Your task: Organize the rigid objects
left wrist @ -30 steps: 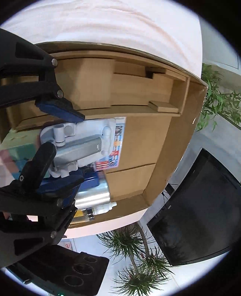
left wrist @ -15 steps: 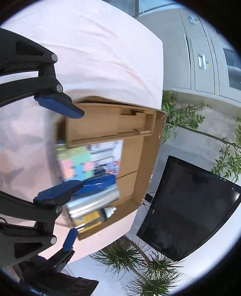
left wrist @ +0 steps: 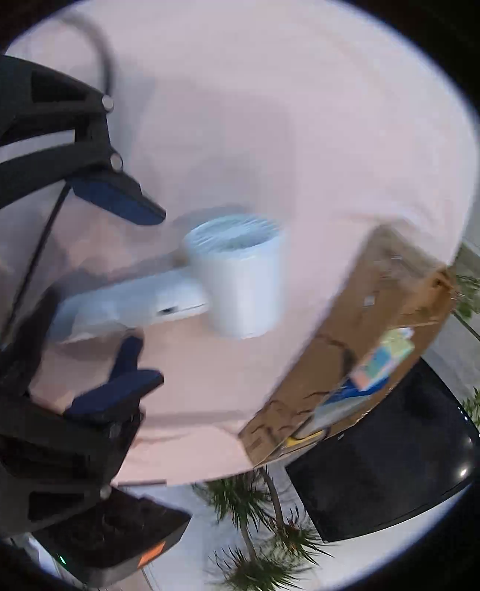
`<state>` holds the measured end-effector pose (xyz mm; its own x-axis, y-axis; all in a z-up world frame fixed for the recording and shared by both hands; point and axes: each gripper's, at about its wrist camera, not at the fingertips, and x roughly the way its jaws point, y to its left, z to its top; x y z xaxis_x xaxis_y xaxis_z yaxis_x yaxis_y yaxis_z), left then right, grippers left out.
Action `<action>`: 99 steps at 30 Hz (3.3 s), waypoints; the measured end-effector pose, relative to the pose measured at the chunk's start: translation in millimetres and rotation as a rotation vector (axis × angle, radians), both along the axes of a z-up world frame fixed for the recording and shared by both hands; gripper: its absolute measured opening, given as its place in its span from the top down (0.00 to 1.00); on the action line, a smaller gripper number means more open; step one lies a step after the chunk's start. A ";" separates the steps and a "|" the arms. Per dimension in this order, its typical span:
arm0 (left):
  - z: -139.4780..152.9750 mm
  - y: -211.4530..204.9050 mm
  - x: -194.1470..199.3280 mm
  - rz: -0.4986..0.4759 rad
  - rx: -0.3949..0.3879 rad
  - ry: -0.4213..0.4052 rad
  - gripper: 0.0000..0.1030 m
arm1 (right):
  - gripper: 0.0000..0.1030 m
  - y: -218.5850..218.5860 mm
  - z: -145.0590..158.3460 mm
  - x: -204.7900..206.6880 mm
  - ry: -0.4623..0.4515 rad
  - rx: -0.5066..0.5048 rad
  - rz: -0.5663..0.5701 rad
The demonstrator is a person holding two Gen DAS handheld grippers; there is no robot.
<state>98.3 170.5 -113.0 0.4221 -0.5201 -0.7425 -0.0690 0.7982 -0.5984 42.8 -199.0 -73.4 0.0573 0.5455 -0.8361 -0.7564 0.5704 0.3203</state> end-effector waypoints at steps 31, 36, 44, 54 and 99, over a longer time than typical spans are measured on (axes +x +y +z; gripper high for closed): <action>118.7 14.5 272.0 -0.195 0.122 -0.201 0.68 | 0.72 94.6 112.4 241.9 -0.148 0.139 -0.422; 69.1 26.6 298.1 -0.227 0.099 -0.082 0.68 | 0.71 107.6 58.8 283.0 0.007 0.067 -0.459; 61.4 27.6 286.6 -0.244 0.117 -0.052 0.66 | 0.64 123.7 44.0 282.6 0.069 0.025 -0.415; 154.2 23.1 143.4 0.009 0.417 -0.491 0.11 | 0.00 44.0 113.6 187.5 -0.287 0.049 -0.383; 144.2 -155.5 4.9 0.149 0.654 -0.598 0.09 | 0.00 -167.7 119.8 59.8 -0.491 -0.081 -0.696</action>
<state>103.2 15.0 31.2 0.8625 0.0201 -0.5056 -0.0215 0.9998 0.0030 102.6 -366.7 46.3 0.7227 0.1911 -0.6642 -0.2676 0.9634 -0.0140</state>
